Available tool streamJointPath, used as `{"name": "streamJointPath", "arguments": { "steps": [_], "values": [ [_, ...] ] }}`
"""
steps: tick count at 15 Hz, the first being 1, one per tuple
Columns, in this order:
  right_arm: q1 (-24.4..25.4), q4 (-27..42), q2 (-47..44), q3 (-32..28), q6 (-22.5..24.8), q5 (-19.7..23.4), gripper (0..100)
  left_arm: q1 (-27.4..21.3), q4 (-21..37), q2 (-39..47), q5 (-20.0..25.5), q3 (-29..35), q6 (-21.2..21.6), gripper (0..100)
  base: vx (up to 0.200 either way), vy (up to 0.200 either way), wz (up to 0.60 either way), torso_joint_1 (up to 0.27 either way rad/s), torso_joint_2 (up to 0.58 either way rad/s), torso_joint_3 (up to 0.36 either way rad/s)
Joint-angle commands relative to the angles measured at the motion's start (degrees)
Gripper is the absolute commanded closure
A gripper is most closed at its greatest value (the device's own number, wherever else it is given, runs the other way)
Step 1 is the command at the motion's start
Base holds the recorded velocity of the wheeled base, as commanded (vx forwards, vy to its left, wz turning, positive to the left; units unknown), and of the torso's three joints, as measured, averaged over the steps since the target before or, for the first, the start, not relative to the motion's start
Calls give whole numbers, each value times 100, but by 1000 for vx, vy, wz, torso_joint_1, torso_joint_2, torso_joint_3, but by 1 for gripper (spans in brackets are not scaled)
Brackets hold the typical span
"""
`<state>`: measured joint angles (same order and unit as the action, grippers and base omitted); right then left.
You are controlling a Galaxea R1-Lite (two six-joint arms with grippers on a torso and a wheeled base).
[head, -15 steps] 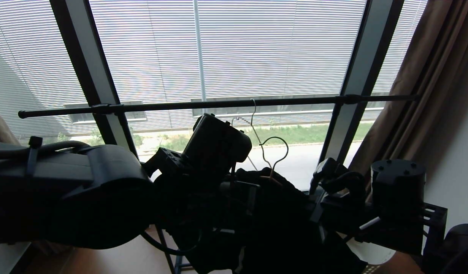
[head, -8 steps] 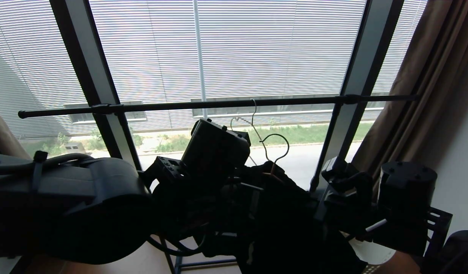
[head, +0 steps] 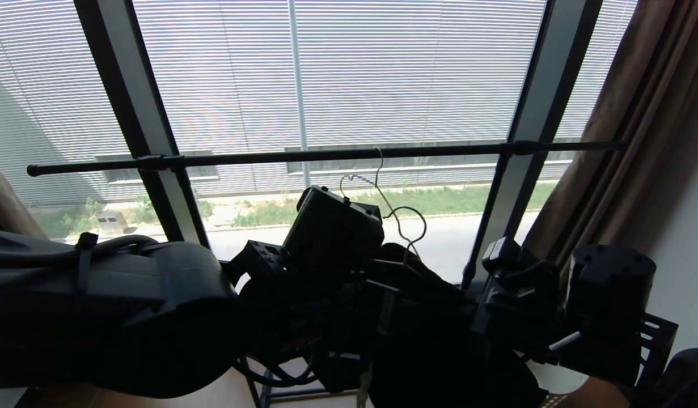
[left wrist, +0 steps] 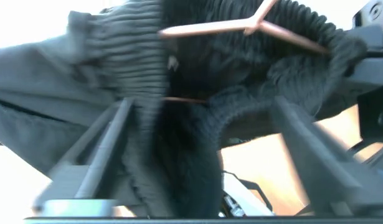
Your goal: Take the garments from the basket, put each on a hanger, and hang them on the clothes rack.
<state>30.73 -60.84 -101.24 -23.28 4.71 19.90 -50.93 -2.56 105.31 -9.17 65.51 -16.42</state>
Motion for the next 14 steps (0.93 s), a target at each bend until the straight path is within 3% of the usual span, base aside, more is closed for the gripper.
{"name": "streamJointPath", "arguments": {
  "steps": [1,6,8,11,12,13,14],
  "values": [
    [3,2,-10,-1,4,6,100,4,-8,33,-6,14,-1,0,0,0,0,0,0,0],
    [-76,-121,-80,-9,-66,41,100,4,-157,-143,-15,-21,-1,0,0,0,0,0,0,0],
    [-560,-121,-89,-36,-242,823,100,22,-166,-319,3,-162,-37,0,0,0,0,0,0,0],
    [-850,-121,-89,-27,-242,1219,100,22,-166,-424,-6,-162,-37,0,0,0,0,0,0,0],
    [-1052,-121,-80,-18,-242,1614,100,40,-183,-653,11,-267,-37,0,0,0,0,0,0,0],
    [-1113,-121,-89,-18,-242,1728,100,48,-271,-767,20,-373,-37,0,0,0,0,0,0,0],
    [-1236,-121,-89,-18,-242,1930,100,163,-693,-987,214,-750,16,0,0,0,0,0,0,0]
  ]
}}
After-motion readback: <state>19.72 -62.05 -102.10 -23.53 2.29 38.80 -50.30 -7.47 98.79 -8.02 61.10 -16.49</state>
